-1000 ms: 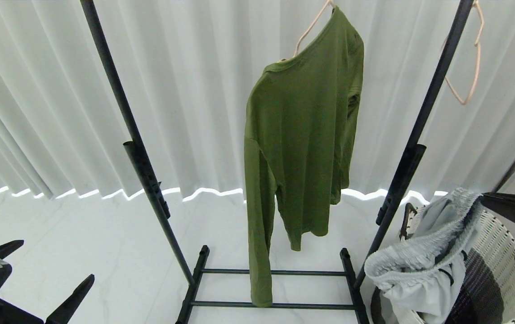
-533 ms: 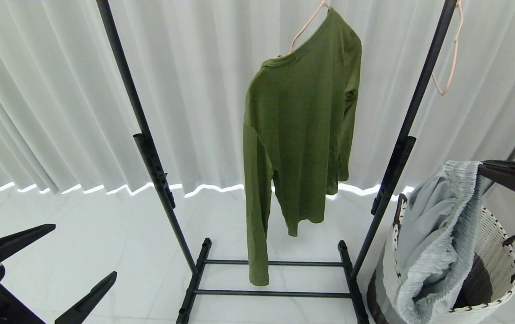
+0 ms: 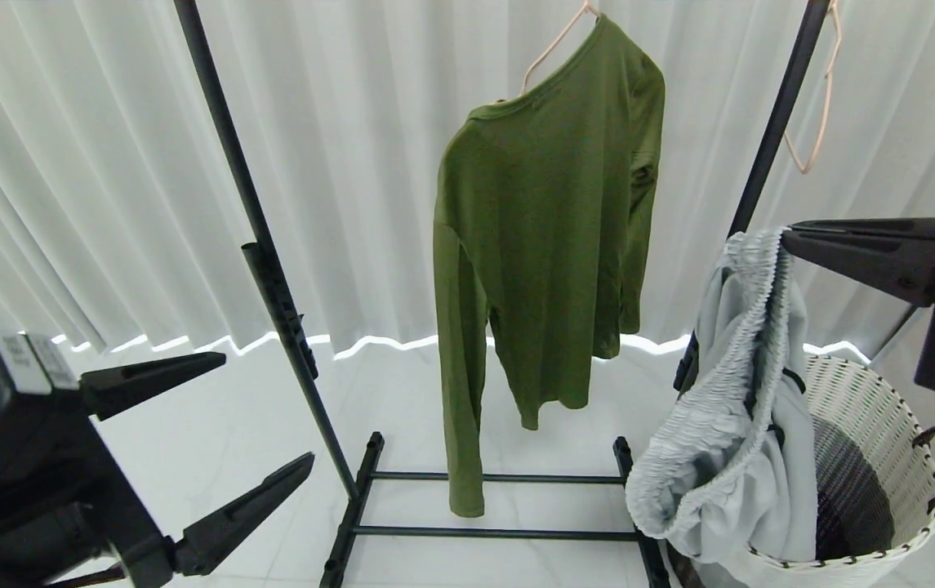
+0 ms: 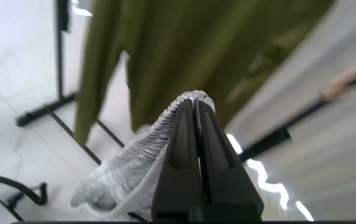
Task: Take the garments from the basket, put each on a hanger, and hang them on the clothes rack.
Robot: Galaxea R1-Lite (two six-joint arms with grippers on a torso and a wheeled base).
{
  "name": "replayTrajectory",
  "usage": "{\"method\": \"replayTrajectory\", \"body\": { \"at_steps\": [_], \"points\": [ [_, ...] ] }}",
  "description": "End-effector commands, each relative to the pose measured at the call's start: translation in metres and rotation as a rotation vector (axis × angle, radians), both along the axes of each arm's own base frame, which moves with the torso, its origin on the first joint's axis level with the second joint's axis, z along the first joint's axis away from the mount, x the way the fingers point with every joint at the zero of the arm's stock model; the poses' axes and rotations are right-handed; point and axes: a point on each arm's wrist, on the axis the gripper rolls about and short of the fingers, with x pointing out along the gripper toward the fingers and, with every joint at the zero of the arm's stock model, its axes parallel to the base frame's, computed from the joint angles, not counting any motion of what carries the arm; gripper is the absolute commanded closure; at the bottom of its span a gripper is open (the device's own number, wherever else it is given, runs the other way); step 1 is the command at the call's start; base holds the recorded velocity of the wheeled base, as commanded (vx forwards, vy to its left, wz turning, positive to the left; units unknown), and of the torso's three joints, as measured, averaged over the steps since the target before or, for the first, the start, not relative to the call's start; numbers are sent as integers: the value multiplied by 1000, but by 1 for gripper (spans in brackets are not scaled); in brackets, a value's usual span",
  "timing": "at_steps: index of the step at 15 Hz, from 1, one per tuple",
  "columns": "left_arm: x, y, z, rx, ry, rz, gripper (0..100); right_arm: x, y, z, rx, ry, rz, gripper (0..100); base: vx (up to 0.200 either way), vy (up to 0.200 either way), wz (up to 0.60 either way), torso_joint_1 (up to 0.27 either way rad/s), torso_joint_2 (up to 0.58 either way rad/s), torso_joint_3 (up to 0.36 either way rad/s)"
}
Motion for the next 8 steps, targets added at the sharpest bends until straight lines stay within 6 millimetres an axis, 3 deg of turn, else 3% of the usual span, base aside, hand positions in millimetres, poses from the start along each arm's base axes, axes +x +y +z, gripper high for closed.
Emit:
{"method": "replayTrajectory", "body": {
  "at_steps": [1, 4, 8],
  "points": [
    [17, -33, 13, -113, 116, -97, 0, -1, 26, 1, 22, 37, 83, 100, 0, 0, 0, 0, 0, 0],
    [16, -58, -1, -146, 264, -178, 0, -19, 43, 0, 102, 120, 201, 100, 0, 0, 0, 0, 0, 0],
    [16, -102, -10, -80, 329, -321, 0, -34, 49, 6, 130, 127, 280, 100, 0, 0, 0, 0, 0, 0]
  ]
}}
